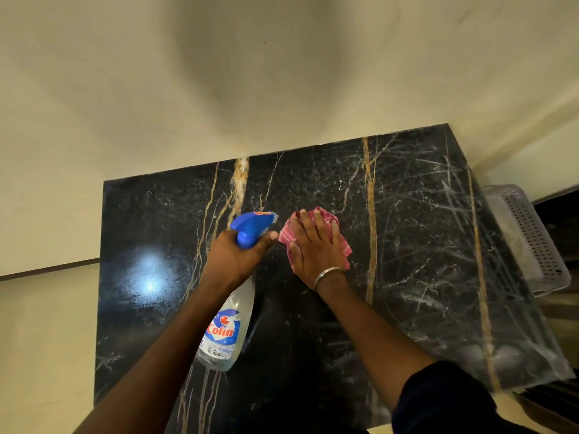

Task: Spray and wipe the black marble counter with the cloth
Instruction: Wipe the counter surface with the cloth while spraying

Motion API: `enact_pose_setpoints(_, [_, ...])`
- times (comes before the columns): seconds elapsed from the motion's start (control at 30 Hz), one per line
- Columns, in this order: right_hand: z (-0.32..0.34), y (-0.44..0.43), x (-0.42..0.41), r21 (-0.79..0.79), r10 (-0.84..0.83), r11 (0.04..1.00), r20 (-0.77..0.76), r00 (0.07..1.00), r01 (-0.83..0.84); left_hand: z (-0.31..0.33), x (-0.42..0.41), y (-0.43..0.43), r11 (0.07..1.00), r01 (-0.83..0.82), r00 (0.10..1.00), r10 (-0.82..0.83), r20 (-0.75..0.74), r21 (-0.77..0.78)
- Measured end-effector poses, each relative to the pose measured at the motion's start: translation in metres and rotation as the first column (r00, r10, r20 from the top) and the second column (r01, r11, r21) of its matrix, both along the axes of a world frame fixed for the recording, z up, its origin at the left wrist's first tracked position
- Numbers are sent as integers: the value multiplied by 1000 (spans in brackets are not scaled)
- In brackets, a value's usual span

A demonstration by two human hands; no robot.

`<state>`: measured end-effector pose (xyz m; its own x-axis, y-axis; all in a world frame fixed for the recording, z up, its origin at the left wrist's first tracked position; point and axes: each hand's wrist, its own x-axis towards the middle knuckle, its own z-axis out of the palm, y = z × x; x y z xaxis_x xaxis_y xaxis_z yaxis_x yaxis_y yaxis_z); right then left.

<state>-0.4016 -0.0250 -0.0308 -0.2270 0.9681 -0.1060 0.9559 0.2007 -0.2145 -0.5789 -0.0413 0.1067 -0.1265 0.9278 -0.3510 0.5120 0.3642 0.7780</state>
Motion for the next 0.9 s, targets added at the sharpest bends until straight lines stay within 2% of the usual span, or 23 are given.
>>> enact_pose_setpoints(0.07, [-2, 5, 16, 19, -19, 1000, 6, 1000, 19, 0, -2, 3, 1000, -25, 1000, 25, 11, -14])
enact_pose_setpoints(0.17, [-5, 11, 30, 28, -132, 991, 19, 991, 132, 1, -3, 7, 999, -35, 999, 35, 13, -14])
enact_pose_setpoints(0.33, [-3, 9, 9, -3, -261, 965, 42, 964, 261, -3, -1, 9, 999, -38, 999, 38, 7, -9])
enact_pose_setpoints(0.4, [-1, 6, -10, -24, -223, 974, 22, 975, 224, -5, -1, 9, 999, -33, 999, 33, -4, 1])
enact_pose_setpoints(0.57, [3, -11, -58, -48, -3, 999, -4, 1000, 3, -8, 1, 8, 999, -32, 999, 32, -16, 8])
enact_pose_setpoints(0.73, [-1, -6, -30, -29, 125, 992, 1, 992, -125, -9, -1, 10, 998, -55, 998, 55, 6, -23])
enact_pose_setpoints(0.9, [0, 12, 58, 42, -139, 990, 54, 989, 137, -7, -2, 11, 1000, -24, 999, 25, 38, -16])
